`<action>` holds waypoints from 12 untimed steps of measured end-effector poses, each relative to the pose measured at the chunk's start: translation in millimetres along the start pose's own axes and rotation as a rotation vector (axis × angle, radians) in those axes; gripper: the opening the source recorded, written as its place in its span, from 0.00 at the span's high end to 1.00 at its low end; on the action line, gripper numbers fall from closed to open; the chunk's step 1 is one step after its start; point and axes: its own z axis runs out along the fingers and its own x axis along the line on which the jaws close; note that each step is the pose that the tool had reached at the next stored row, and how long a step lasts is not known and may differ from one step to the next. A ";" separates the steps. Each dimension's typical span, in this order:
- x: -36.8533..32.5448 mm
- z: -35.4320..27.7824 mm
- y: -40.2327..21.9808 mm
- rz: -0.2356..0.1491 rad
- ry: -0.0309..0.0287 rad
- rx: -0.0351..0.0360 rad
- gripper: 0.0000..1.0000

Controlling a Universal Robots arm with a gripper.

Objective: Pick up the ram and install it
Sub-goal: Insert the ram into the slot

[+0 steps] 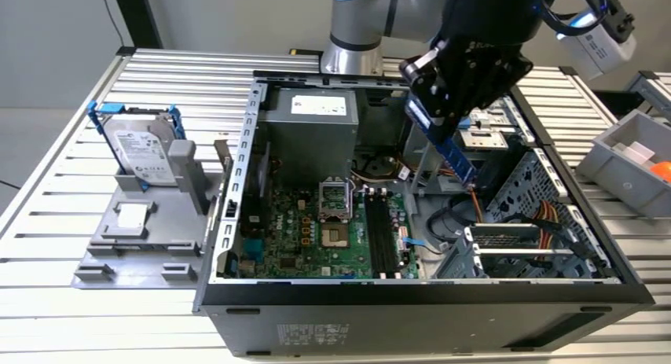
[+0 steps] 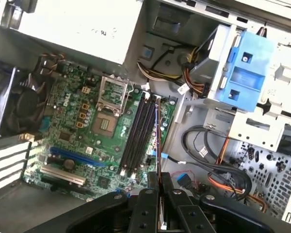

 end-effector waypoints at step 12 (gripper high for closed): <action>0.0 1.7 0.0 0.121 -0.0002 -0.0005 1.00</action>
